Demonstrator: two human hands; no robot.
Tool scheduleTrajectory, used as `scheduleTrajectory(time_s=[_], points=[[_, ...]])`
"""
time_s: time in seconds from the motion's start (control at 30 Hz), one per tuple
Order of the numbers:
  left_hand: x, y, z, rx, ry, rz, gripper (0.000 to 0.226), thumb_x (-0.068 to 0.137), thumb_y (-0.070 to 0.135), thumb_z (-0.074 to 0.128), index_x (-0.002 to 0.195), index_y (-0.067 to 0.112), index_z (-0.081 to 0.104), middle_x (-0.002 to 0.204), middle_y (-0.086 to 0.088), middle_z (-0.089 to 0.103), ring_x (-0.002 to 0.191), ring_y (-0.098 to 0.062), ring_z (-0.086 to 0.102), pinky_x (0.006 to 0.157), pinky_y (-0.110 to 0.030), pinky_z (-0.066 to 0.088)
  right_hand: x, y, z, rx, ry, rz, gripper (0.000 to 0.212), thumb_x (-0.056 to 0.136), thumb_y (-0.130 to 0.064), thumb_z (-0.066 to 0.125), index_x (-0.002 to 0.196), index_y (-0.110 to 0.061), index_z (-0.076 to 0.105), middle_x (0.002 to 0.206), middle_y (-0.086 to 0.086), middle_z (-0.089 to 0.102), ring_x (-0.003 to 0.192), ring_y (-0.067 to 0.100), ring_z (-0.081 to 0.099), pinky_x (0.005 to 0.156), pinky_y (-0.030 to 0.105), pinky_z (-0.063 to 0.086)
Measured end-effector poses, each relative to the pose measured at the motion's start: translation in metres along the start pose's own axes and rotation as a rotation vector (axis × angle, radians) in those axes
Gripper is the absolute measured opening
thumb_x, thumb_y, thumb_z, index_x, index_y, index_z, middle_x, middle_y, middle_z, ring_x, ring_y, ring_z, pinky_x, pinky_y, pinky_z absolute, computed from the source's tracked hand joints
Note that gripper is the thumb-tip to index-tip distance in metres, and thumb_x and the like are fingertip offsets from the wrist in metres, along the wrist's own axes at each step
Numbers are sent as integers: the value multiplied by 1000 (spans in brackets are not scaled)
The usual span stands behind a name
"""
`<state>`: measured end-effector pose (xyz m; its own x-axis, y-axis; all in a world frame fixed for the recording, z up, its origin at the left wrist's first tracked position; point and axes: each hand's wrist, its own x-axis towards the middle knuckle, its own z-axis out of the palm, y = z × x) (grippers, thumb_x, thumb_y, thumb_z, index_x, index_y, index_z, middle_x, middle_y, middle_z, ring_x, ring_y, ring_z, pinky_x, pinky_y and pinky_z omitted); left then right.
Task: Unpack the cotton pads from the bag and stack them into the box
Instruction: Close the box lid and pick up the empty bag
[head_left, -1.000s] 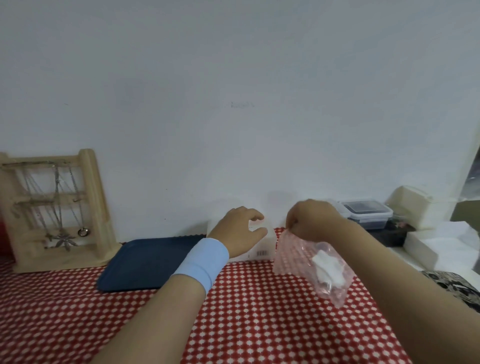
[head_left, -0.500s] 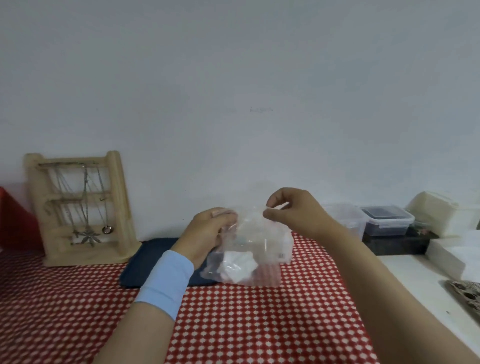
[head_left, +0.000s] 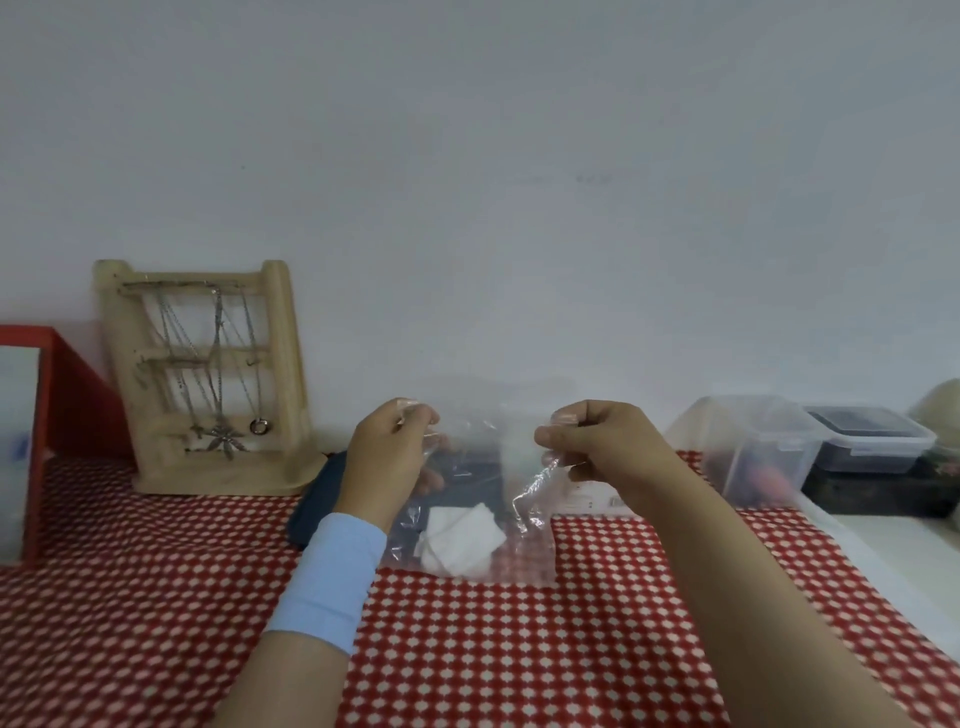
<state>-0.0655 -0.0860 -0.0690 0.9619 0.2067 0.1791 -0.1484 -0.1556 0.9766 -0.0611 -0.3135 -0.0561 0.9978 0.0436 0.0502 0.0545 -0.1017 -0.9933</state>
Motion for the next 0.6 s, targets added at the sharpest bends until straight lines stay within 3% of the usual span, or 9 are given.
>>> scheduleTrajectory(time_s=[0.1, 0.2, 0.3, 0.4, 0.47, 0.53, 0.6], points=[[-3, 4, -1, 115, -10, 120, 20, 106, 25, 43, 97, 21, 61, 74, 4, 76, 43, -22, 57, 42, -26, 47, -3, -4, -4, 43, -83, 17, 17, 76, -20, 84, 86, -15, 71, 88, 4, 77, 65, 12, 68, 68, 30, 54], [-3, 6, 0, 144, -78, 173, 20, 107, 28, 44, 97, 24, 61, 78, 1, 77, 47, -25, 62, 47, -29, 51, -3, -5, -10, 27, -91, 24, 16, 80, -22, 82, 90, -16, 71, 100, 3, 78, 83, 17, 72, 74, 32, 53], [-3, 5, 3, 211, -196, 224, 12, 105, 30, 51, 101, 30, 62, 81, 4, 77, 57, -25, 62, 58, -33, 53, -2, -10, -10, -364, 74, -157, 28, 82, -12, 80, 103, -27, 70, 108, -12, 72, 99, 8, 68, 79, 20, 50], [-6, 6, 9, 233, -305, 232, 7, 101, 32, 59, 107, 36, 59, 78, 6, 77, 60, -13, 62, 61, -31, 51, -6, -19, 7, -584, -8, -342, 39, 88, -33, 74, 126, -35, 64, 117, -22, 66, 110, -5, 59, 90, 14, 42], [-11, 9, 13, 226, -353, 198, 16, 100, 32, 62, 112, 38, 54, 76, 11, 77, 66, -5, 69, 66, -26, 54, -7, -19, 19, -612, -57, -332, 26, 91, -40, 71, 115, -32, 71, 104, -20, 73, 98, -6, 64, 87, 16, 46], [-10, 6, 13, 213, -388, 139, 30, 94, 35, 70, 117, 40, 50, 83, 9, 78, 76, -8, 74, 75, -30, 59, -5, -18, 23, -567, -16, -333, 7, 92, -31, 71, 91, -27, 77, 84, -16, 75, 80, -2, 68, 74, 17, 49], [-8, 1, 9, 229, -424, 76, 45, 84, 37, 81, 120, 40, 53, 93, 6, 78, 83, -8, 75, 78, -28, 59, -4, -17, 21, -533, 33, -330, 14, 93, -25, 69, 81, -26, 76, 78, -13, 74, 72, 3, 69, 66, 17, 47]])
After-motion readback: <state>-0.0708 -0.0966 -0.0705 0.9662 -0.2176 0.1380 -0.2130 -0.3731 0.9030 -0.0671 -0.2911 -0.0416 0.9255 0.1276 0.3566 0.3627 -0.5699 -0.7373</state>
